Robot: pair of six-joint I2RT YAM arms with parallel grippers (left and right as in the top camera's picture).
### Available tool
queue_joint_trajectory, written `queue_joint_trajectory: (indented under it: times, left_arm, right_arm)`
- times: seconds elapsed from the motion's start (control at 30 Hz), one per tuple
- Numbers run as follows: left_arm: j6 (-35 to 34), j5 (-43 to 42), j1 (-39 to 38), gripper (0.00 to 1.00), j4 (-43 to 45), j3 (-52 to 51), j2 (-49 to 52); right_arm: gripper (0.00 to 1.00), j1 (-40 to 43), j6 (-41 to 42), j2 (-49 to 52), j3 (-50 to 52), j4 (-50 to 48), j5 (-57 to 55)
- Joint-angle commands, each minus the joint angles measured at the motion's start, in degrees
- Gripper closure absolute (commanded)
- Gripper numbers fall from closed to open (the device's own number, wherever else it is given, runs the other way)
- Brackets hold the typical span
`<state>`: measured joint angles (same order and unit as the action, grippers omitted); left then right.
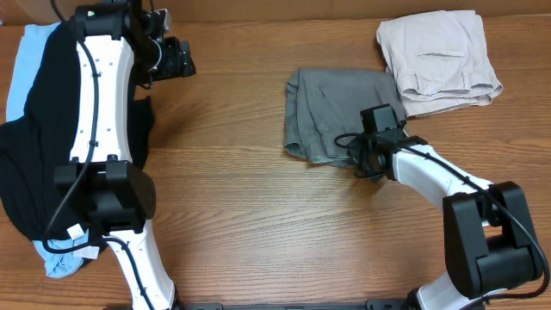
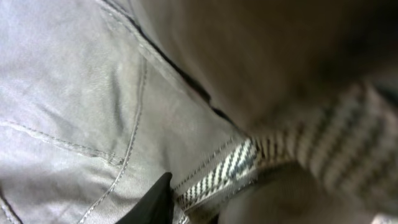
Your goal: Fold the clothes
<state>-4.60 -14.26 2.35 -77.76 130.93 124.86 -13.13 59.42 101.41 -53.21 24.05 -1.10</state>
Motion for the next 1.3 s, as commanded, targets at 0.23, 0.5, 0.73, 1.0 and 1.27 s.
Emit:
queue_joint_trajectory:
  times: [0.23,0.5,0.73,1.0,1.27]
  left_arm:
    - [-1.2,0.96,-0.87,0.22,-0.02,1.22,0.17]
    - [-1.22,0.94,-0.87,0.23,0.0,1.22,0.2]
    - [-1.2,0.94,-0.87,0.22,0.02,1.22,0.17]
    - [-1.2,0.94,-0.9,0.21,0.04,1.22,0.17]
    - [-1.22,0.94,-0.9,0.21,0.09,1.22,0.2]
  right_arm:
    - [0.96,10.75,-18.82,3.82,2.01,14.14,11.37]
    - [0.96,18.43,-29.9,1.38,1.38,17.92,18.58]
    - [0.54,18.6,-28.87,1.25,1.4,17.53,24.22]
    - [0.52,15.17,-26.86,1.25,3.17,21.2,24.48]
    - [0.15,8.09,-16.61,1.25,7.21,10.51,21.05]
